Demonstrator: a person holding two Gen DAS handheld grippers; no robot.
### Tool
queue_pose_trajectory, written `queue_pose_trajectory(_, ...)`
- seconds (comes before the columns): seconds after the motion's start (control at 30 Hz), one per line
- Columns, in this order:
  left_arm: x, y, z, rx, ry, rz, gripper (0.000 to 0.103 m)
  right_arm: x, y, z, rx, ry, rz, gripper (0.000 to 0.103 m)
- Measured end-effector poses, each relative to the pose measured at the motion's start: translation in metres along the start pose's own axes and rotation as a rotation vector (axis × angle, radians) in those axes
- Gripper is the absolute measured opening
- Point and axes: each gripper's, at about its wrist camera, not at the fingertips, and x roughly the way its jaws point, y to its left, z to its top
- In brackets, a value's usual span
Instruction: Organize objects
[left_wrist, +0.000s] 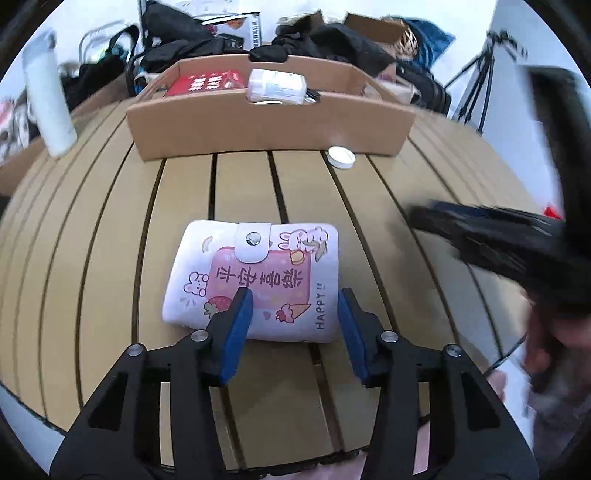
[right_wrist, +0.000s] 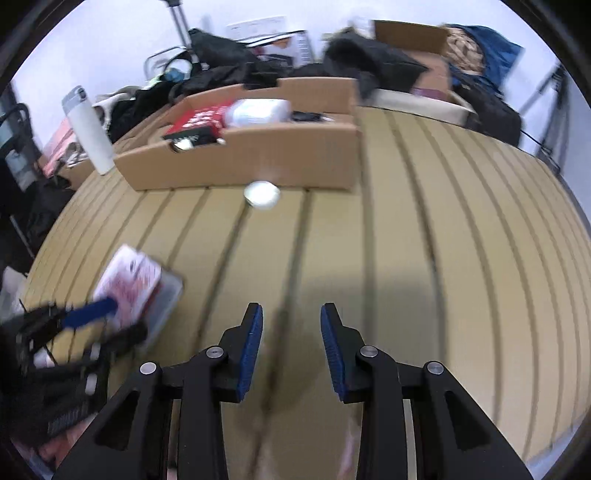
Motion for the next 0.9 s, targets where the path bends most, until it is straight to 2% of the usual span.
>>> queue_pose_trajectory(0.07,-0.003,0.009,0.000,-0.049,-0.005,-0.017,0.070,0.019,0.007,0.017,-0.014,-0.005,0.000,0.036)
queue_pose_trajectory(0.17,-0.007,0.017,0.001,-0.086,0.000,-0.023,0.072,0.053,0.010,0.044,0.016,0.017,-0.019,0.037)
queue_pose_trajectory(0.23,-0.007,0.020,0.001,-0.092,0.010,-0.014,0.073,0.062,0.013,0.055,0.029,-0.011,-0.033,0.037)
queue_pose_trajectory(0.27,-0.008,0.022,0.000,-0.095,0.016,-0.013,0.077,0.067,0.015,0.059,0.030,-0.001,-0.025,0.037)
queue_pose_trajectory(0.37,-0.006,0.026,-0.002,-0.104,0.038,-0.027,0.092,0.072,0.025,0.062,-0.021,-0.025,-0.045,0.037)
queue_pose_trajectory(0.4,-0.005,0.027,-0.003,-0.109,0.044,-0.026,0.094,0.073,0.029,0.062,-0.045,-0.029,-0.062,0.037)
queue_pose_trajectory(0.43,-0.004,0.028,-0.004,-0.114,0.048,-0.023,0.094,0.074,0.030,0.062,-0.050,-0.030,-0.065,0.032)
queue_pose_trajectory(0.53,-0.004,0.028,-0.003,-0.111,0.047,-0.013,0.094,0.070,0.026,0.059,-0.024,-0.034,-0.037,0.031)
queue_pose_trajectory(0.6,-0.006,0.027,-0.002,-0.100,0.041,-0.006,0.095,0.065,0.024,0.054,-0.016,-0.026,-0.031,0.031)
queue_pose_trajectory(0.67,-0.008,0.025,-0.004,-0.080,0.033,-0.003,0.103,0.052,0.022,0.042,-0.015,-0.024,-0.030,0.031)
queue_pose_trajectory(0.73,-0.001,0.022,-0.009,-0.065,0.052,-0.018,0.103,0.031,0.021,0.022,-0.014,-0.031,-0.010,0.031)
queue_pose_trajectory(0.8,0.008,0.015,-0.014,-0.045,0.095,0.024,0.103,0.009,0.020,-0.004,-0.011,-0.028,0.010,0.031)
queue_pose_trajectory(0.83,0.006,0.007,-0.016,-0.003,0.066,0.047,0.103,0.001,0.019,-0.015,-0.006,-0.022,0.010,0.031)
queue_pose_trajectory(0.9,0.011,-0.002,-0.017,0.040,0.079,0.050,0.103,-0.017,0.015,-0.041,0.021,-0.013,0.020,0.031)
